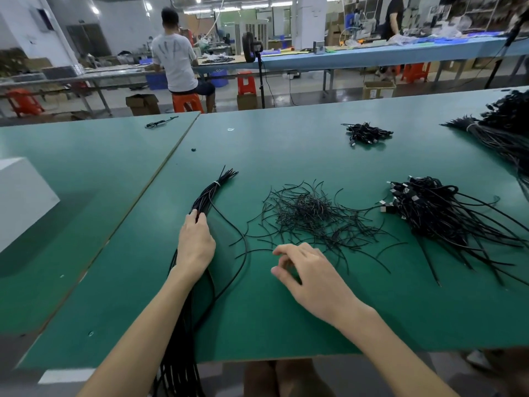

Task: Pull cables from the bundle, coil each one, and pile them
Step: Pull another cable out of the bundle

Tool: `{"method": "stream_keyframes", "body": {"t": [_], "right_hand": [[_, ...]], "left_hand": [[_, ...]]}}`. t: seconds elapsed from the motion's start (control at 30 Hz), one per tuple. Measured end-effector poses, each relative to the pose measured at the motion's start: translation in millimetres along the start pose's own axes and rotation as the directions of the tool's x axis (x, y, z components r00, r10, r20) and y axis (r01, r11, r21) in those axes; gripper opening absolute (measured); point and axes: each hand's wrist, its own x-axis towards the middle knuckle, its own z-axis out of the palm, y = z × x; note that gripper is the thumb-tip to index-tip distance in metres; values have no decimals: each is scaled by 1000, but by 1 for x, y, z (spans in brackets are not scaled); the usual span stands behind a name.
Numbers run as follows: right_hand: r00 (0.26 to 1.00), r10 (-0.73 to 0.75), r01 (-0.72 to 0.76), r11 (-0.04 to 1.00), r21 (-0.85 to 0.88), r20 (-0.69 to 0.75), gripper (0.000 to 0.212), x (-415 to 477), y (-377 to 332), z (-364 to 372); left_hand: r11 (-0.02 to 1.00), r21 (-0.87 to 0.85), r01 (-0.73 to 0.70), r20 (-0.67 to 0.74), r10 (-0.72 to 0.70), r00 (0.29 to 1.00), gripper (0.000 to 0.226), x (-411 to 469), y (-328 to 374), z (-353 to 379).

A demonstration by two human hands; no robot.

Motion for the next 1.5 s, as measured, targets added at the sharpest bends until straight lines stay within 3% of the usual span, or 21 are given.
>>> {"method": "stream_keyframes", "body": {"t": [0.07, 0.13, 0.23, 0.33, 0.47, 0.7, 0.9, 1.07, 1.23, 1.37, 1.5], "right_hand": [[1000, -28, 28, 995, -99, -1, 44, 12, -10, 4], [999, -13, 16, 996, -87, 29, 49, 26, -21, 10], [979, 73, -55, 994, -95, 192, 65, 50, -37, 28], [931, 180, -112, 969, -218, 319, 77, 74, -55, 47], [943, 167, -78, 952, -296, 289, 79, 90, -62, 59], [974, 71, -31, 982, -186, 215, 46, 92, -55, 57], [975, 75, -35, 981, -189, 208, 51, 95, -51, 51], [981, 41, -20, 994, -111, 189, 34, 90, -50, 48], [994, 99, -100, 995, 16, 54, 55, 94, -58, 53], [986, 167, -168, 983, 70, 16, 42, 97, -59, 56], [990, 138, -137, 948, 287, 18, 53, 93, -65, 53]], "left_hand": [[1000, 20, 0, -25, 0, 1000, 57, -2, 0, 2], [998, 65, -20, -53, 23, 998, 57, -5, -1, 6], [993, 105, -45, -58, 51, 997, 58, -6, 0, 9], [992, 122, -44, -41, 49, 998, 64, -5, 0, 8], [983, 174, -64, -27, 69, 997, 66, -6, -2, 8], [982, 181, -57, -47, 66, 997, 64, -5, -1, 11], [984, 170, -43, -52, 52, 997, 67, -4, -2, 13], [987, 153, -44, -60, 54, 997, 64, -4, -3, 14], [990, 137, -43, -64, 53, 997, 61, -5, -2, 13], [990, 134, -43, -51, 50, 997, 64, -5, -1, 12], [986, 152, -71, -23, 75, 997, 59, -4, -3, 10]]}}
